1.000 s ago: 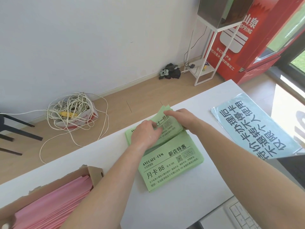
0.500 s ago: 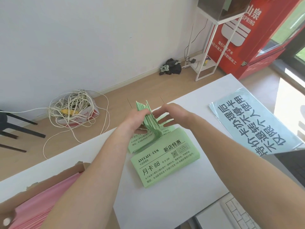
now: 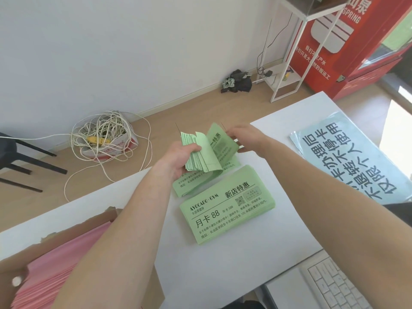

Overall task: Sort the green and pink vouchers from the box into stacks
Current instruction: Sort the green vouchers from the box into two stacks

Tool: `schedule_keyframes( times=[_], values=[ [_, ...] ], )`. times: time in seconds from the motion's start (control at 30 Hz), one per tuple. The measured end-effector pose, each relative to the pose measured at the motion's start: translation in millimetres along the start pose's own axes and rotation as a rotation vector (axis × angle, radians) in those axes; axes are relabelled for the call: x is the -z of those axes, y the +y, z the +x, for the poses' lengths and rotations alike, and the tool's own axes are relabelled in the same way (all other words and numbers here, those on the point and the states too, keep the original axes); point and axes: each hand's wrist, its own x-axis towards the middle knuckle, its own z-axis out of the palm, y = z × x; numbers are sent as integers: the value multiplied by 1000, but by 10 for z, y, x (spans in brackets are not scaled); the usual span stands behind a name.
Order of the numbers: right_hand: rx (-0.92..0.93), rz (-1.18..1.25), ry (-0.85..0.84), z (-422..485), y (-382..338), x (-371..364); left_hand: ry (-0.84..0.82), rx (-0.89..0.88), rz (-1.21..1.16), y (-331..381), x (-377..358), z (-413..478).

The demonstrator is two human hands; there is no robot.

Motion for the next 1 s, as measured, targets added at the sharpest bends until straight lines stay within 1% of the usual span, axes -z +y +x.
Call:
schedule_keyframes(
  times=[0.07,0.13,0.23,0.33,0.4,0.5,0.6,0.73,0.9,1.0],
  values=[
    [-8,-52,125,50,90,79,4,2,-24,-41,-5,30],
    [-44,-56,164,75,182,136,19,-13,-30,-59,-8,55],
    [-80,-108,128,69,264,142,34,-33,-7,-55,-1,70],
    [-15,-197,61,43,272,61,13,-32,7,-57,22,83],
    [36,-311,22,21,268,12,-18,-29,-6,-61,30,71],
    [69,-492,26,-24,282,-45,-40,-35,-15,-84,52,73],
    [70,-578,64,-80,331,-74,-61,-37,11,-109,75,97],
    [70,-577,107,-137,390,-32,-89,-34,40,-140,77,95],
    [77,-556,81,-170,419,21,-86,-43,30,-177,50,119],
    [82,-484,77,-170,434,26,-66,-43,36,-191,46,137]
  ],
)
